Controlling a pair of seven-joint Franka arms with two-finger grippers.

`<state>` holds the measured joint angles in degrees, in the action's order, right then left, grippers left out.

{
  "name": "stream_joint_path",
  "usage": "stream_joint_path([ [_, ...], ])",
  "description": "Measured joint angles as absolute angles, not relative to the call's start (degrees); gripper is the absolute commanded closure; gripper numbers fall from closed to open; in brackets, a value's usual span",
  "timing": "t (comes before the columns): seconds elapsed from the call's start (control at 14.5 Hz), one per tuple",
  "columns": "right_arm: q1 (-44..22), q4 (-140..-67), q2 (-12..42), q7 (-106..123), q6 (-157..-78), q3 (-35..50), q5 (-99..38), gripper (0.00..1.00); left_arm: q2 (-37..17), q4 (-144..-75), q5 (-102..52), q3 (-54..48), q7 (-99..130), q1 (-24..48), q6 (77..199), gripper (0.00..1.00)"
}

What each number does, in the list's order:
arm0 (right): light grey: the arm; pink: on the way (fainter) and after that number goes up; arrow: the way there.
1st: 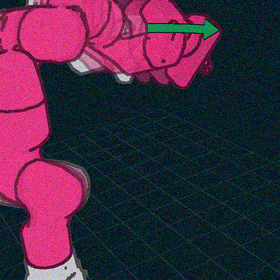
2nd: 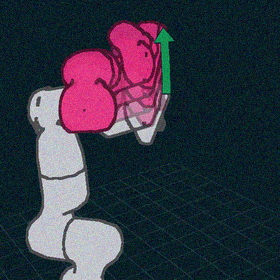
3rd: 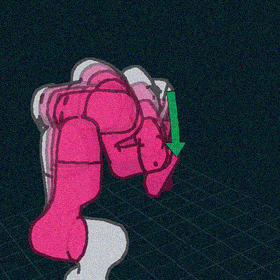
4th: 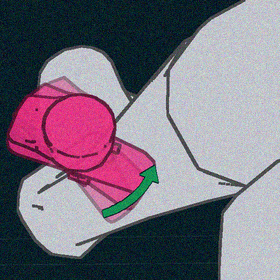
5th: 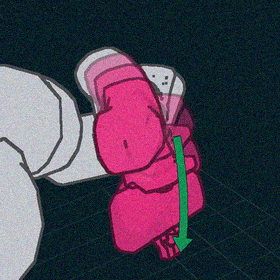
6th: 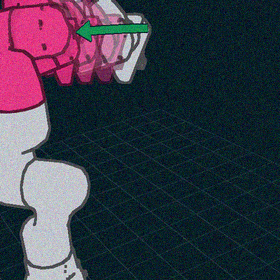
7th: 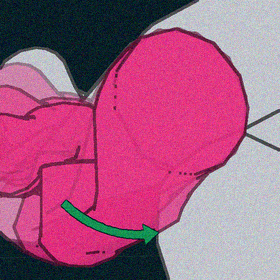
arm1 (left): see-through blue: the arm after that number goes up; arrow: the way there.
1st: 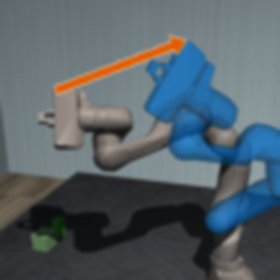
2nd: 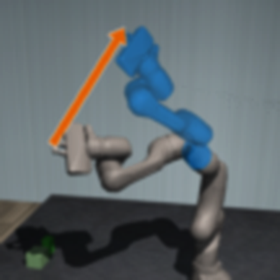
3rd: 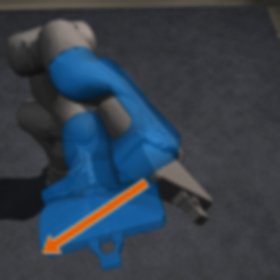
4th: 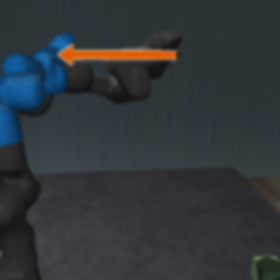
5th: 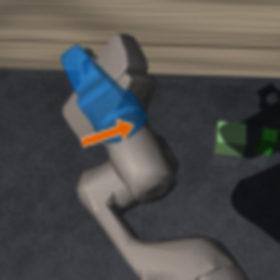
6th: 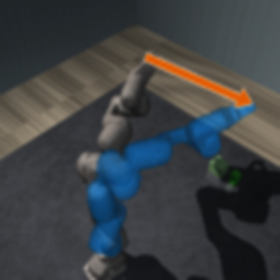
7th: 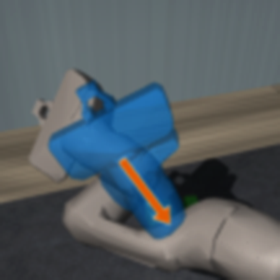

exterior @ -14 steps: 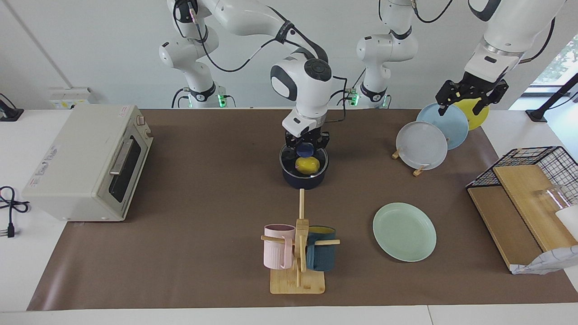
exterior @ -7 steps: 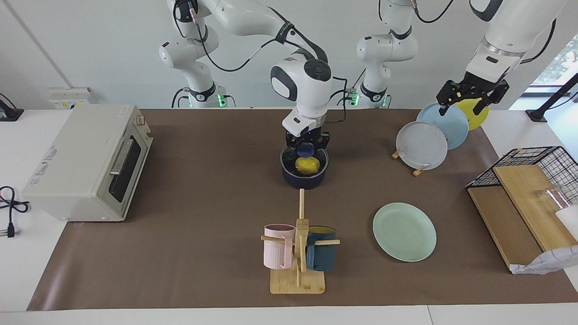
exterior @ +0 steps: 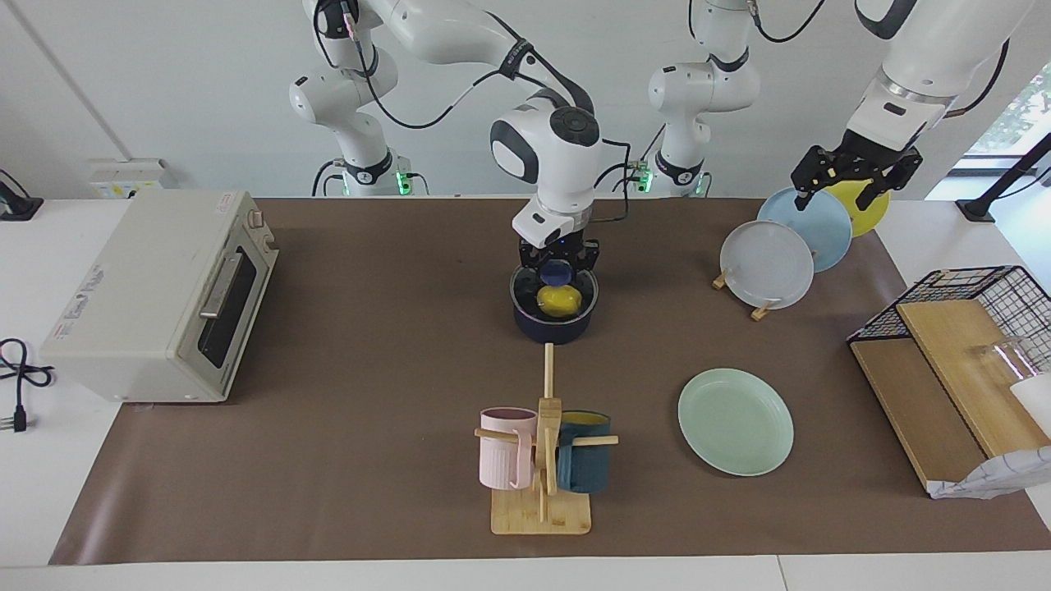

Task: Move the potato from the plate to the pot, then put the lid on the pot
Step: 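Lower the glass lid onto the pot with the right gripper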

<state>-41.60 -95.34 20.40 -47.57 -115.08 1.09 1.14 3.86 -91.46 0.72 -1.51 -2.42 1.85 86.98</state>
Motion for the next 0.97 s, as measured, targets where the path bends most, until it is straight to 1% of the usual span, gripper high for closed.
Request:
stream_joint_path([
  [0.35, -41.55, -95.34, 19.96, -47.57, -115.07, 1.02, 1.14, 0.0, 3.92, -91.56, 0.71, -1.48, -2.42, 1.84, 86.92, 0.0],
  [0.55, -40.16, -94.77, 18.21, -47.57, -114.68, 0.68, 1.17, 0.0, 4.13, -91.56, 0.71, -1.47, -2.42, 1.83, 86.92, 0.0],
  [0.83, -34.3, -91.94, 14.69, -42.95, -108.53, 0.37, 1.23, 0.0, 5.06, -91.56, 0.71, -1.49, -2.42, 1.83, 86.91, 0.0],
  [0.97, -29.15, -91.26, 12.21, -37.8, -105.66, 0.13, 1.46, 0.0, 5.88, -91.56, 0.69, -1.51, -2.42, 1.83, 86.87, 0.0],
])
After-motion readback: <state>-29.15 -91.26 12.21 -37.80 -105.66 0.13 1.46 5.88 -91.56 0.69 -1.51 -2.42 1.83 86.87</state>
